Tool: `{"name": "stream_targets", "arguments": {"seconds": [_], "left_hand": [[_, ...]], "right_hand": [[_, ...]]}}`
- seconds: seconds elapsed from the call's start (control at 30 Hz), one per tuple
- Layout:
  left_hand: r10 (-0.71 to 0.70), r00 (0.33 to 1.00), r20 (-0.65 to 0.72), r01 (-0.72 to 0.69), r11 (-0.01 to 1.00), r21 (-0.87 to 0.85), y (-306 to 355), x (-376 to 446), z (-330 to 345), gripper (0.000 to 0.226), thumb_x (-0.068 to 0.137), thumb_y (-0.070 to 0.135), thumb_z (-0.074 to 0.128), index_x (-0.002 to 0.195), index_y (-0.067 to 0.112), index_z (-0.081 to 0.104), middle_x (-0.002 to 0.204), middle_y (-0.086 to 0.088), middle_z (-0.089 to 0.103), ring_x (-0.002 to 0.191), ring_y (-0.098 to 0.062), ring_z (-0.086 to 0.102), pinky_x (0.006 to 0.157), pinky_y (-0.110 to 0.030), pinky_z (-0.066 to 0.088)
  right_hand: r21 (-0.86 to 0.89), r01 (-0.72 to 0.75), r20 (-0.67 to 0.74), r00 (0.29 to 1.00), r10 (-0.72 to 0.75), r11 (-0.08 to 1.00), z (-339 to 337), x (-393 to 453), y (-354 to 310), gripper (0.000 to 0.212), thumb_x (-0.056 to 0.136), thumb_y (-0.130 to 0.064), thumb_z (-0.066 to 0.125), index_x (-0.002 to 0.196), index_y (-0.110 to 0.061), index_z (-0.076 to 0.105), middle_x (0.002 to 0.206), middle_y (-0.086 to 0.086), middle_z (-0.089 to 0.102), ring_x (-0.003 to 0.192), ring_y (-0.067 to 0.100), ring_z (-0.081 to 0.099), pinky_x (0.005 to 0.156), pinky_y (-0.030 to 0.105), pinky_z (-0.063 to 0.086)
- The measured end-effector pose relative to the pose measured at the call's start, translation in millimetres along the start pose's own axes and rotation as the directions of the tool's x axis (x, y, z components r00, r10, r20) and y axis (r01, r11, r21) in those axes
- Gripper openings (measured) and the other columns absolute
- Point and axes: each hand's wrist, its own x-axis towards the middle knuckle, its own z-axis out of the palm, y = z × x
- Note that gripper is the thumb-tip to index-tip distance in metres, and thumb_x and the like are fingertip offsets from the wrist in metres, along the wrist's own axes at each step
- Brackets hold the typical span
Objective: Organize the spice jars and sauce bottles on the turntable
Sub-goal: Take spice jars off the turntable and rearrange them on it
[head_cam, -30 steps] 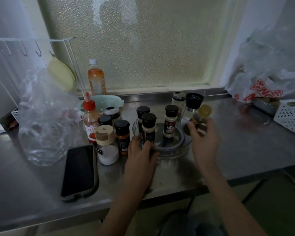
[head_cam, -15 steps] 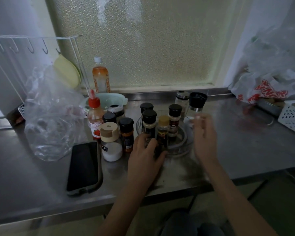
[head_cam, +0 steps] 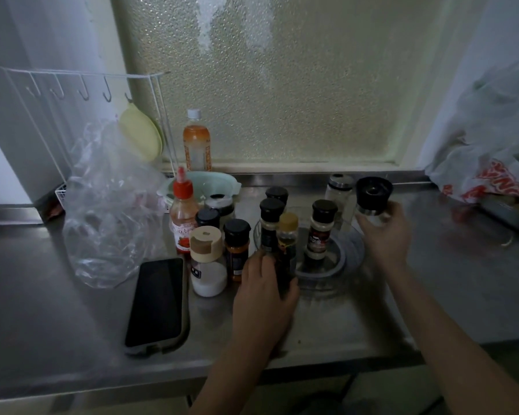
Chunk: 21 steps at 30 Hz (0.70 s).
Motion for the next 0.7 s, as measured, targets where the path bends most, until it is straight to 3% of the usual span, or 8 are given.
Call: {"name": "stream_targets", "arguments": {"seconds": [0.17, 0.23, 0.33, 0.43, 0.57, 0.7], "left_hand": [[0.037, 0.999, 0.017, -0.037, 0.999, 0.017, 0, 0, -1, 0.039, 0.085, 0.035, 0.060, 0.114, 0.012, 0.048, 0.130, -0.008, 0.046, 0.120, -0.026, 0.045, 0.085, -0.031, 0.046], [0.043, 0.999, 0.009, -0.043, 0.999, 0.014, -1, 0, -1, 0.038, 0.085, 0.035, 0.061, 0.113, 0.013, 0.047, 0.129, -0.008, 0.046, 0.117, -0.026, 0.046, 0.083, -0.032, 0.047], [0.044, 0.999, 0.015, -0.044, 0.999, 0.011, -2, 0, -1, 0.038, 0.084, 0.035, 0.061, 0.111, 0.014, 0.046, 0.126, -0.008, 0.046, 0.112, -0.027, 0.049, 0.078, -0.031, 0.047], [0.065, 0.998, 0.013, -0.065, 0.998, 0.011, -4, 0, 0, 0.034, 0.084, 0.033, 0.062, 0.105, 0.012, 0.045, 0.119, -0.010, 0.048, 0.104, -0.029, 0.052, 0.072, -0.029, 0.045], [0.089, 0.996, 0.015, -0.089, 0.996, 0.025, -2, -1, -1, 0.032, 0.083, 0.030, 0.063, 0.100, 0.011, 0.044, 0.115, -0.012, 0.049, 0.100, -0.032, 0.052, 0.068, -0.027, 0.040], [0.098, 0.995, -0.033, -0.097, 0.995, 0.031, 2, -1, -4, 0.031, 0.080, 0.027, 0.066, 0.099, 0.010, 0.048, 0.124, -0.012, 0.048, 0.108, -0.031, 0.051, 0.068, -0.027, 0.042]], "right_hand": [[0.216, 0.127, -0.178, 0.980, -0.089, 0.968, -22, -31, -18, 0.049, 0.074, -0.033, 0.070, 0.118, -0.018, 0.054, 0.105, -0.009, 0.059, 0.094, 0.008, 0.057, 0.081, 0.024, 0.045], [0.291, 0.133, -0.130, 0.987, -0.099, 0.947, -29, -44, -29, 0.047, 0.074, -0.031, 0.072, 0.116, -0.018, 0.056, 0.105, -0.008, 0.062, 0.093, 0.002, 0.060, 0.080, 0.020, 0.049], [0.260, 0.168, 0.018, 0.984, -0.179, 0.951, -30, -67, -42, 0.045, 0.074, -0.024, 0.075, 0.114, -0.012, 0.058, 0.100, -0.005, 0.063, 0.086, -0.009, 0.059, 0.071, 0.008, 0.049], [0.218, 0.169, 0.121, 0.973, -0.199, 0.961, -21, -85, -48, 0.047, 0.072, -0.024, 0.078, 0.112, -0.010, 0.058, 0.096, -0.004, 0.064, 0.079, -0.001, 0.059, 0.065, 0.007, 0.049], [0.134, 0.191, 0.196, 0.957, -0.215, 0.972, -9, -101, -51, 0.048, 0.070, -0.034, 0.078, 0.110, -0.017, 0.059, 0.096, -0.008, 0.061, 0.084, 0.006, 0.058, 0.067, 0.013, 0.046], [0.062, 0.201, 0.245, 0.947, -0.210, 0.978, -3, -101, -54, 0.047, 0.071, -0.044, 0.075, 0.107, -0.018, 0.056, 0.094, -0.011, 0.059, 0.084, 0.006, 0.057, 0.067, 0.010, 0.040]]}}
